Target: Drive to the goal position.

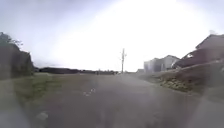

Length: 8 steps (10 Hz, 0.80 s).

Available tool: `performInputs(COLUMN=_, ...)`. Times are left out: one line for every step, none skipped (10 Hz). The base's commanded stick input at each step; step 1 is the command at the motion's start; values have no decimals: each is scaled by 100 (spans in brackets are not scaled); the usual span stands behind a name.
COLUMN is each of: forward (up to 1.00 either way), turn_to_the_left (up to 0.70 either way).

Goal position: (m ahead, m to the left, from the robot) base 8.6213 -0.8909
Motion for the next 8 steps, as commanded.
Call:
performInputs(forward=100, turn_to_the_left=0)
performInputs(forward=100, turn_to_the_left=0)
performInputs(forward=100, turn_to_the_left=0)
performInputs(forward=100, turn_to_the_left=0)
performInputs(forward=100, turn_to_the_left=0)
performInputs(forward=100, turn_to_the_left=16)
performInputs(forward=100, turn_to_the_left=27)
performInputs(forward=100, turn_to_the_left=27)
